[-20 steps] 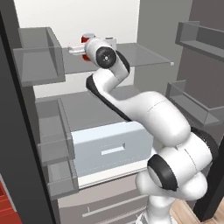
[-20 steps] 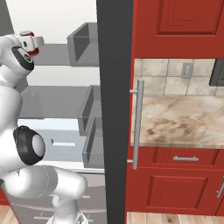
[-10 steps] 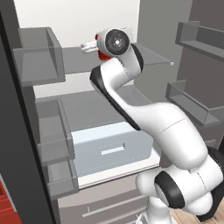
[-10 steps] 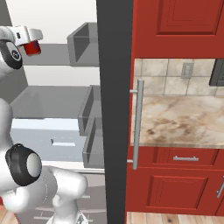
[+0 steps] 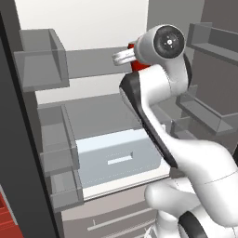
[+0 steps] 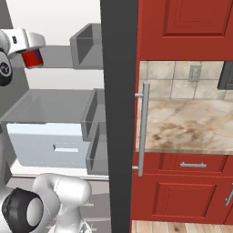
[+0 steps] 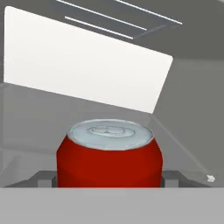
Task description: Open the fridge, grab two sodas, and place both sodas inside the bowl with ice on the dining counter.
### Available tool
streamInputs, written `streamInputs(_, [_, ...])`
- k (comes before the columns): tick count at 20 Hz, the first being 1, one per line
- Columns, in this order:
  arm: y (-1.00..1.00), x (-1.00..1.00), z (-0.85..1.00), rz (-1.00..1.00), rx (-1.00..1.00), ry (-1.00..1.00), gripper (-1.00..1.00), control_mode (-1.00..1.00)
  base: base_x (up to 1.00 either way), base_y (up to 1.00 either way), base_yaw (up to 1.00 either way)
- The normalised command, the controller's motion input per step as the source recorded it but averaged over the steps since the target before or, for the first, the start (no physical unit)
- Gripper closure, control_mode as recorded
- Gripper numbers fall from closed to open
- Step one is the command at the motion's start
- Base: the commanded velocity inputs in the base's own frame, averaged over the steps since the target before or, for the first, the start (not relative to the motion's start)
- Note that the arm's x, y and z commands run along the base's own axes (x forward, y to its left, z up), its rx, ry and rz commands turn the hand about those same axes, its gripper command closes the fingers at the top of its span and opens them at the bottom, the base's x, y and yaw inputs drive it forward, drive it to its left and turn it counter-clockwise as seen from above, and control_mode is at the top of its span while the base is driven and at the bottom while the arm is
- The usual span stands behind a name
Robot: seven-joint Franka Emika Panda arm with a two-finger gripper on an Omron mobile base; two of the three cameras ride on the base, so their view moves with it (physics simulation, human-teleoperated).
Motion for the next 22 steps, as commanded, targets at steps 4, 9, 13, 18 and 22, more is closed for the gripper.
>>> streamInputs(4, [-0.35,-1.00,-0.24,0.00,0.00,0.05,1.00,-1.00,0.00,0.00,0.00])
streamInputs(9, [-0.21,-1.00,-0.32,0.00,0.00,0.06,1.00,-1.00,0.00,0.00,0.00])
streamInputs(13, [-0.11,-0.76,-0.20,0.00,0.00,0.06,1.00,-1.00,0.00,0.00,0.00])
streamInputs(18, [0.00,-0.30,-0.19,0.00,-0.01,0.02,1.00,-1.00,0.00,0.00,0.00])
streamInputs(22, [0.00,0.00,-0.07,0.00,0.00,0.00,1.00,-1.00,0.00,0.00,0.00])
